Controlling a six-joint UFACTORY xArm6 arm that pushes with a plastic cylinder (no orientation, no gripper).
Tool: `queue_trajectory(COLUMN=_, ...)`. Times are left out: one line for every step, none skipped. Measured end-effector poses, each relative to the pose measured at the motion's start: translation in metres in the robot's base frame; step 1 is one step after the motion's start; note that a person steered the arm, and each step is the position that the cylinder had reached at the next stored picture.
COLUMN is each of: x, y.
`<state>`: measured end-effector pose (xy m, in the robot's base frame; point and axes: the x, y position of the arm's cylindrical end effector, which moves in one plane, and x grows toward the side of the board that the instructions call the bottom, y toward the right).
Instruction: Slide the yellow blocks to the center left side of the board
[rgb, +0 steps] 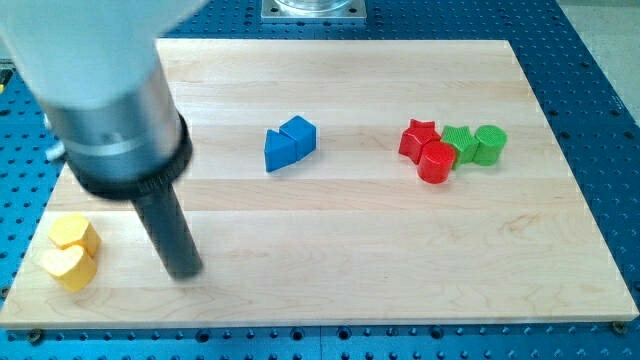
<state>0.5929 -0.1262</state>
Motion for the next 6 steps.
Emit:
queue_trajectory(x=0.024, y=-0.029)
queue_trajectory(x=0.016, y=-0.083)
queue_trajectory(x=0.016, y=-0.108)
queue_trajectory(x=0.004, y=-0.127)
queue_trajectory(x=-0.045, y=-0.127)
queue_trajectory(x=-0.061, y=-0.125)
